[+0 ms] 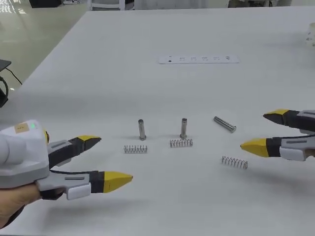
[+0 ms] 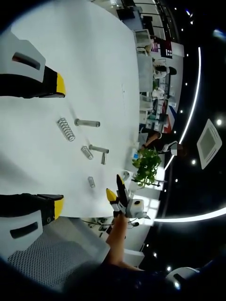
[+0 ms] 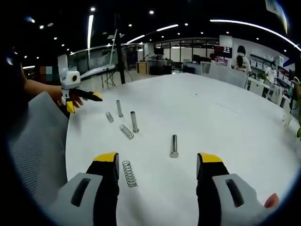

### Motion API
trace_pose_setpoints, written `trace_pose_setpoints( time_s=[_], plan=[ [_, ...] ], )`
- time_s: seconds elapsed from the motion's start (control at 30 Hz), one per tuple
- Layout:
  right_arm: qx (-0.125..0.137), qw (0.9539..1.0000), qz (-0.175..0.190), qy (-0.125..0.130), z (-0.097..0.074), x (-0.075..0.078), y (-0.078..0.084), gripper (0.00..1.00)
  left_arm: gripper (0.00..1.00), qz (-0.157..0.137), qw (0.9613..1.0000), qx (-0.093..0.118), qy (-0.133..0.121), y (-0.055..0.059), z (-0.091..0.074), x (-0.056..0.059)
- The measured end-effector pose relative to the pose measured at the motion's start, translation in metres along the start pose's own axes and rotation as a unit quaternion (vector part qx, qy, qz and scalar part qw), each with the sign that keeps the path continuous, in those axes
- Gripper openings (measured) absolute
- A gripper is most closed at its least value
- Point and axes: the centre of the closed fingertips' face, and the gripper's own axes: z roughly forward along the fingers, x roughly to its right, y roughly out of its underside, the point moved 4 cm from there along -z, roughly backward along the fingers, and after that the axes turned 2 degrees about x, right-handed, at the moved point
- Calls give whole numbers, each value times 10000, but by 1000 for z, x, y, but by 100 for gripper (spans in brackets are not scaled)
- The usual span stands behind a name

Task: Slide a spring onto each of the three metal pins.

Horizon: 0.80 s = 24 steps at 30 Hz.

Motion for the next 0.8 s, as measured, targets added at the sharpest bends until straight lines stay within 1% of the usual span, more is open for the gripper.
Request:
trace_pose_setpoints(
  time_s=[0.1,0.37,0.47,0.8],
  plan=[
    [-29,10000,-73,19,4,2,-4,66,81,-6,10000,18,-10,0,-1,0],
    [-112,9999,-119,-8,14,6,-7,64,81,-15,10000,17,-27,1,-1,1],
    [-195,9996,-180,17,18,8,-9,62,81,-19,10000,24,-33,1,-1,1],
    [-335,9989,-314,24,29,12,-14,59,80,-29,10000,48,-36,1,-1,2]
  ],
)
